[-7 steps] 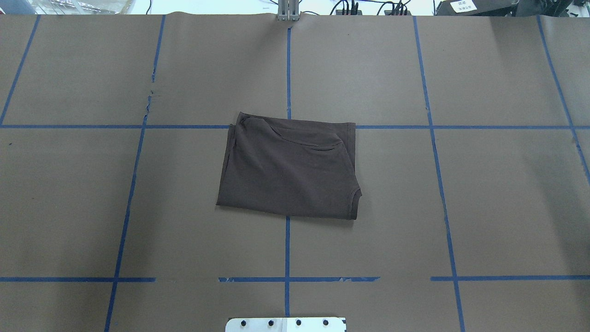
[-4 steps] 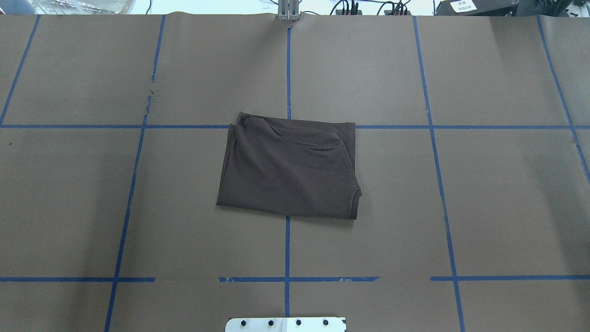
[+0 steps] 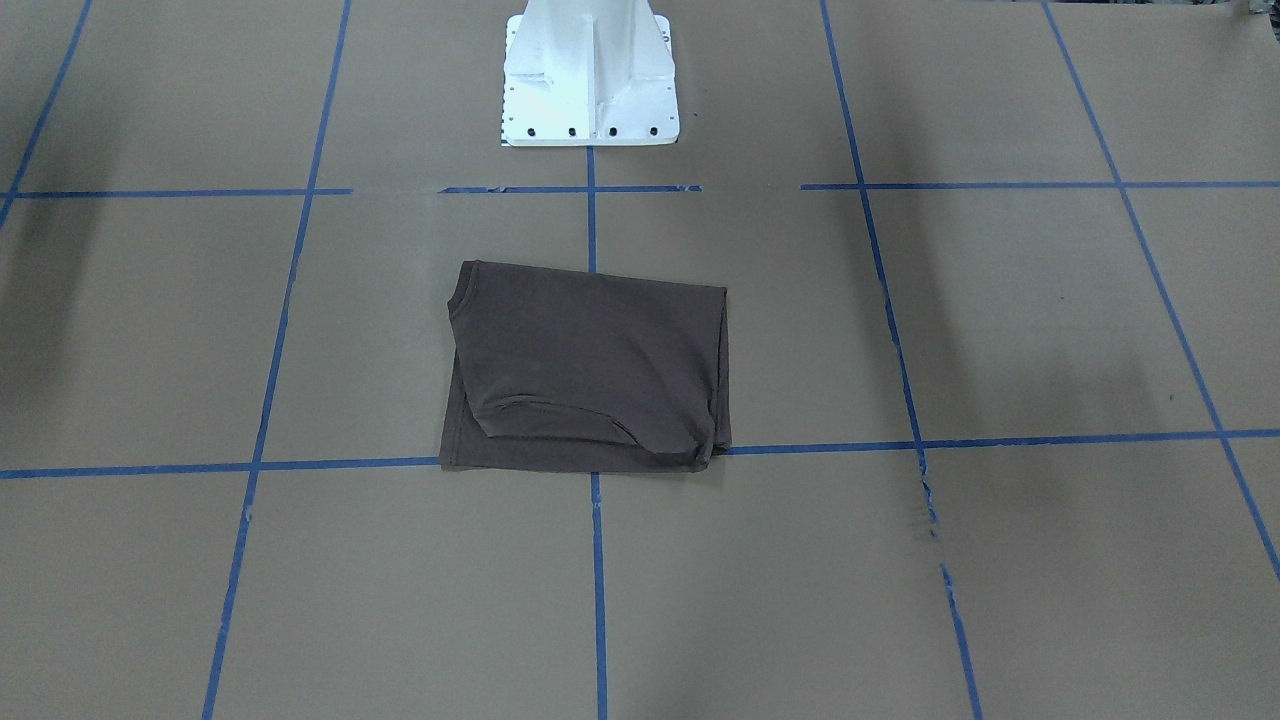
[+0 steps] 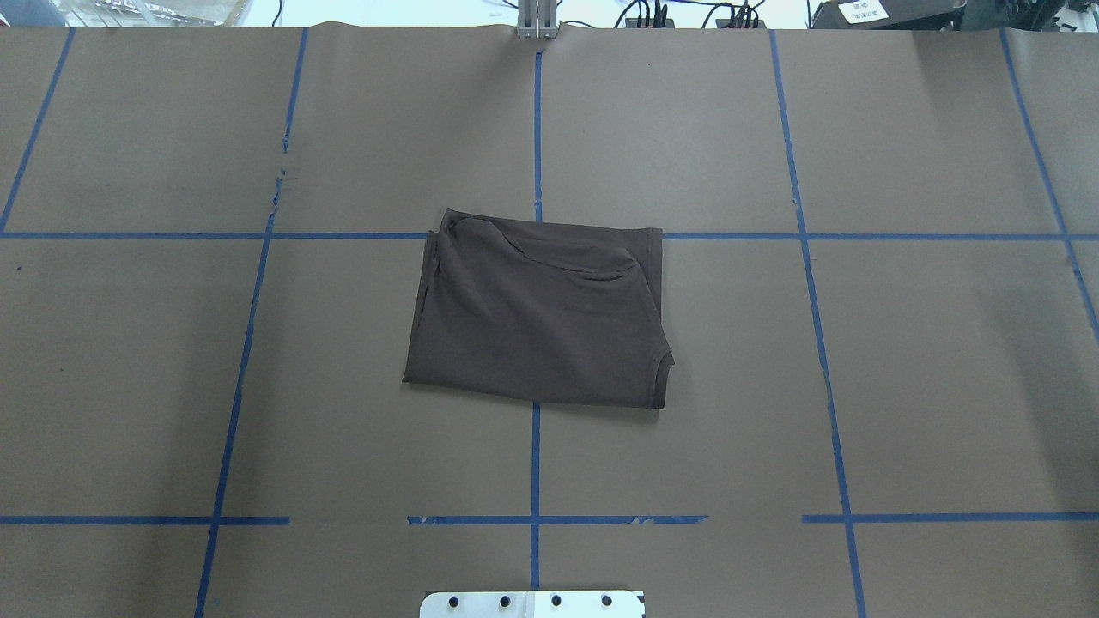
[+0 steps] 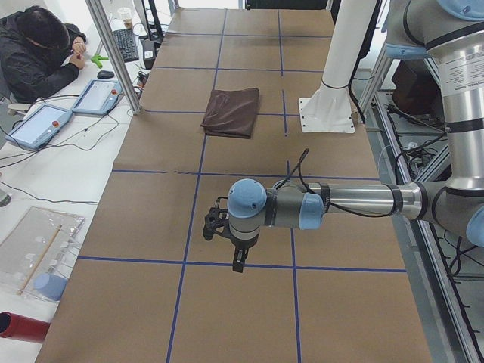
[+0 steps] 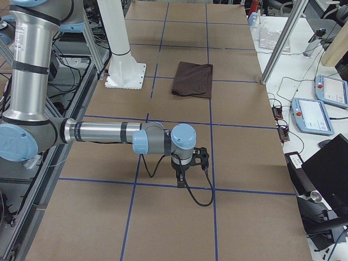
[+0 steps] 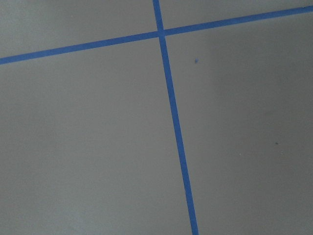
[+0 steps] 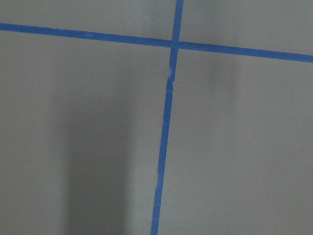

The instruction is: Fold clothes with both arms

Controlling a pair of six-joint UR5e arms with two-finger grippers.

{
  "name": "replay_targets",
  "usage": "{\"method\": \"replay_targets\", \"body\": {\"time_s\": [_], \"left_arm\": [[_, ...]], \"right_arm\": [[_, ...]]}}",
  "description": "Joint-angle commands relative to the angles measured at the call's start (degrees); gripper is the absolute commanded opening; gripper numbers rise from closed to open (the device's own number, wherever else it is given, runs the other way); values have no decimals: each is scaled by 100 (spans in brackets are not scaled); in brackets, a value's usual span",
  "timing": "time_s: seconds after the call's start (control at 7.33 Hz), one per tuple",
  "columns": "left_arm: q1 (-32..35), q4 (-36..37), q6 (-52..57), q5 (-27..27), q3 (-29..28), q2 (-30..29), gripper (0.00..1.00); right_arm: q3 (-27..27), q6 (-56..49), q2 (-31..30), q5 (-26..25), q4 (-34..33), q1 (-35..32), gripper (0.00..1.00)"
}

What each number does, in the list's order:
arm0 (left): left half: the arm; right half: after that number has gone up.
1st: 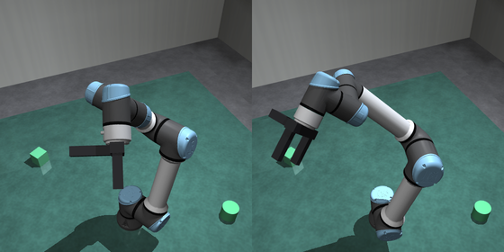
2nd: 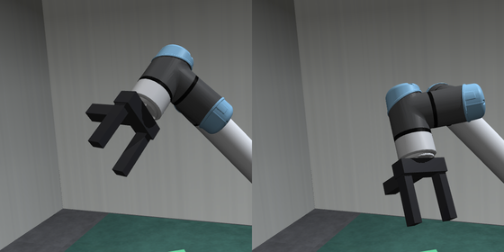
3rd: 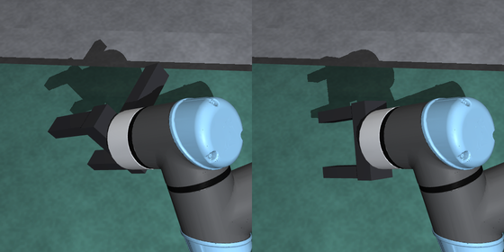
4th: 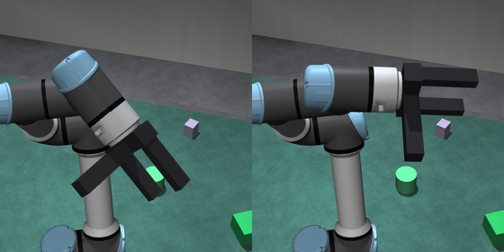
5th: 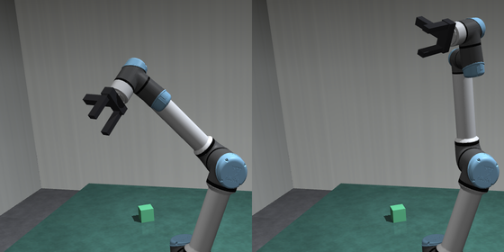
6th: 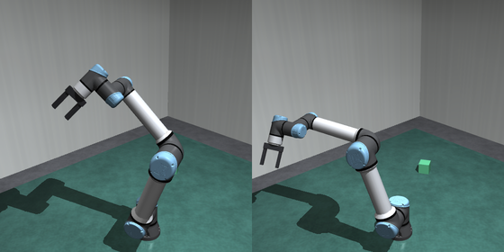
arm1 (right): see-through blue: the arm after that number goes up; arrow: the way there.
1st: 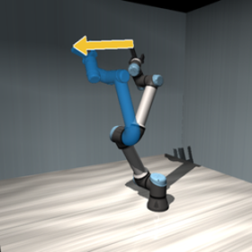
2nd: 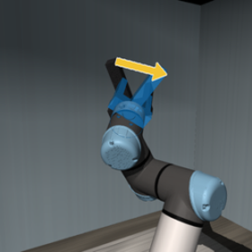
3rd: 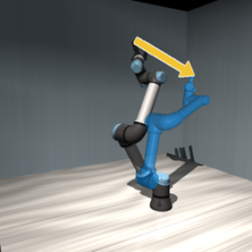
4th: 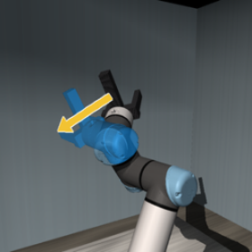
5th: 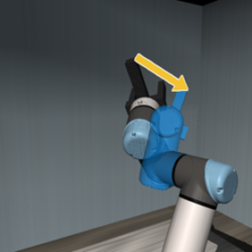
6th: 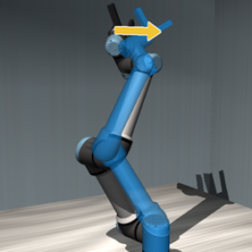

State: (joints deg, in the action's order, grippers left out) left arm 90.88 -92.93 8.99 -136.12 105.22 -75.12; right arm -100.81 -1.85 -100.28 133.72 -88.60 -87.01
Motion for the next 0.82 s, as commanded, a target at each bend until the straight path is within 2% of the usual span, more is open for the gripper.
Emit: {"method": "replay_targets", "body": {"time_s": [0.0,0.68], "left_arm": [[-1,-32,15,-11,42,-38,100],[-1,-76,24,-11,60,-29,100]], "right_arm": [[0,0,0,-3,0,0,100],[0,-9,9,-3,0,0,100]]}}
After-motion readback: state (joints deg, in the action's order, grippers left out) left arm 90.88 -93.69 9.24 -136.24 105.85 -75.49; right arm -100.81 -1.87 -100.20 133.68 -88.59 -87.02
